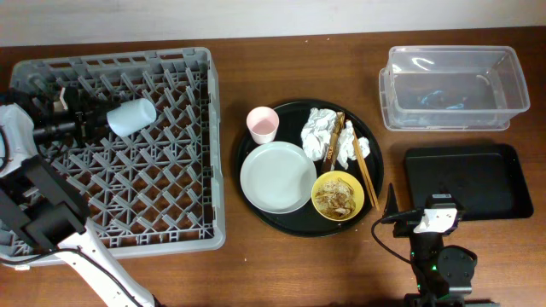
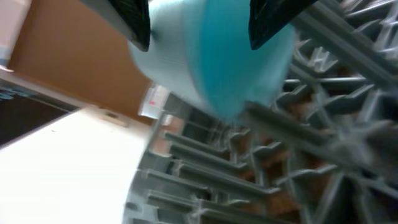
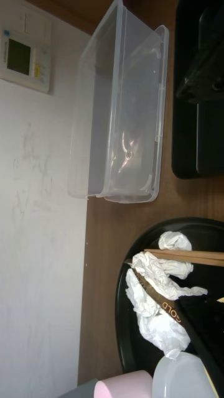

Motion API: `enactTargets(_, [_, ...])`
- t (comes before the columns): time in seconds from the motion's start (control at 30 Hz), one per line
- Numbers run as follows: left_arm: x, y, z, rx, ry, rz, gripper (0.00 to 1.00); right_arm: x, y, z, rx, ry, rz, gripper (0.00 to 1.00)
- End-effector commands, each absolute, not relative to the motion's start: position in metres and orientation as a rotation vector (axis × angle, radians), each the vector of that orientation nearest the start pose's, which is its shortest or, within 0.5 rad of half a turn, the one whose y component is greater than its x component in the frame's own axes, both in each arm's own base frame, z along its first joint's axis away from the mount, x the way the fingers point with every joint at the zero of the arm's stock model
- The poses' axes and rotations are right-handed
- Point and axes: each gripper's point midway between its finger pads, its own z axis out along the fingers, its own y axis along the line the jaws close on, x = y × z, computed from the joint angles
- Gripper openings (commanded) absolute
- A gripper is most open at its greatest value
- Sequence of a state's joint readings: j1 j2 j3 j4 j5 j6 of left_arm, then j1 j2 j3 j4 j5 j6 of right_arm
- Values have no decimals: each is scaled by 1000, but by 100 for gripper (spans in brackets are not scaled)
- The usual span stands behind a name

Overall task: Sort waste into correct bins and load items into the dishwasher rack
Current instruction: 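Carry the light-blue cup left and lower it into the dish rack, then open the left gripper and lift away from the cup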

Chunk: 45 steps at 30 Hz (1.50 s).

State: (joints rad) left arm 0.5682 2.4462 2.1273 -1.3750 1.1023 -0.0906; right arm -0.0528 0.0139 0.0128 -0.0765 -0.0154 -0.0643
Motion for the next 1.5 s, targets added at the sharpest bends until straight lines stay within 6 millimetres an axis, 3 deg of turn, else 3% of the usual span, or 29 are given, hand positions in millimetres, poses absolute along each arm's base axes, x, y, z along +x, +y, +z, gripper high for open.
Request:
enactTargets(0.0, [450,131,76,-955,2601,-1290,49,246,-14,155,-15,1652,-94,99])
enactTargets(0.1, [451,143,84,-952,2599,-1235,49,246,-14,155,-14,1652,-94,99])
enactTargets(0.2, [454,154,105,-938,2570,-1202,49,246,-14,155,-14,1652,-94,99])
enactTargets(0.43, [454,176,182,-824,2607,-840,49,246,-14,155,-14,1652,-94,99])
enactTargets(0.5, [453,173,204,-771,2625,-707,42,246,-14,155,-14,1652,-94,99])
enactTargets(0.53, [457,168,212,-724,2628,-653,34,246,-14,155,-14,1652,-94,99])
enactTargets(0.6, [461,152,218,-657,2656,-589,25,246,-14,155,-14,1652,-94,99])
enactTargets(0.73, [470,107,201,-504,2794,-410,8,246,-14,155,-14,1652,-94,99])
enactTargets(0.93, [466,78,160,-451,2979,-131,4,246,-14,155,-14,1652,-94,99])
enactTargets(1.13, [458,86,127,-497,3056,-42,2,246,-14,155,-14,1652,-94,99])
enactTargets(1.23, [460,101,113,-527,3049,5,1,246,-14,155,-14,1652,-94,99])
enactTargets(1.33, [459,117,110,-570,3037,53,1,246,-14,155,-14,1652,-94,99])
enactTargets(1.47, [455,139,112,-758,2982,119,1,246,-14,155,-14,1652,-94,99])
